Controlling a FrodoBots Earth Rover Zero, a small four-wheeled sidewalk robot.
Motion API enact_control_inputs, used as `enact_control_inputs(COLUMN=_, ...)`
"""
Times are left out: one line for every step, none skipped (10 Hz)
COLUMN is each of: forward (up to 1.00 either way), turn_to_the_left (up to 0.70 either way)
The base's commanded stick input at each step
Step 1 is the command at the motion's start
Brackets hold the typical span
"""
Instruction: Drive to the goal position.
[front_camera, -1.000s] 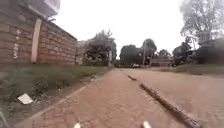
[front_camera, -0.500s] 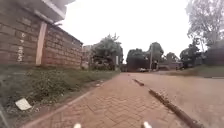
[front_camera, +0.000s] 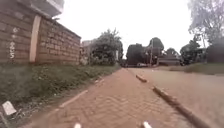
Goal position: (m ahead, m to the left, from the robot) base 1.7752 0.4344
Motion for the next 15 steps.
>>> enact_control_inputs(forward=0.5, turn_to_the_left=0.0)
enact_control_inputs(forward=0.5, turn_to_the_left=0.0)
enact_control_inputs(forward=0.5, turn_to_the_left=0.0)
enact_control_inputs(forward=0.5, turn_to_the_left=0.0)
enact_control_inputs(forward=0.5, turn_to_the_left=-0.5)
enact_control_inputs(forward=0.5, turn_to_the_left=-0.5)
enact_control_inputs(forward=0.5, turn_to_the_left=-0.47)
enact_control_inputs(forward=0.5, turn_to_the_left=-0.41)
enact_control_inputs(forward=0.5, turn_to_the_left=-0.33)
enact_control_inputs(forward=0.5, turn_to_the_left=-0.16)
enact_control_inputs(forward=0.5, turn_to_the_left=0.0)
enact_control_inputs(forward=0.5, turn_to_the_left=0.0)
enact_control_inputs(forward=0.5, turn_to_the_left=0.0)
enact_control_inputs(forward=0.5, turn_to_the_left=0.16)
enact_control_inputs(forward=0.5, turn_to_the_left=0.14)
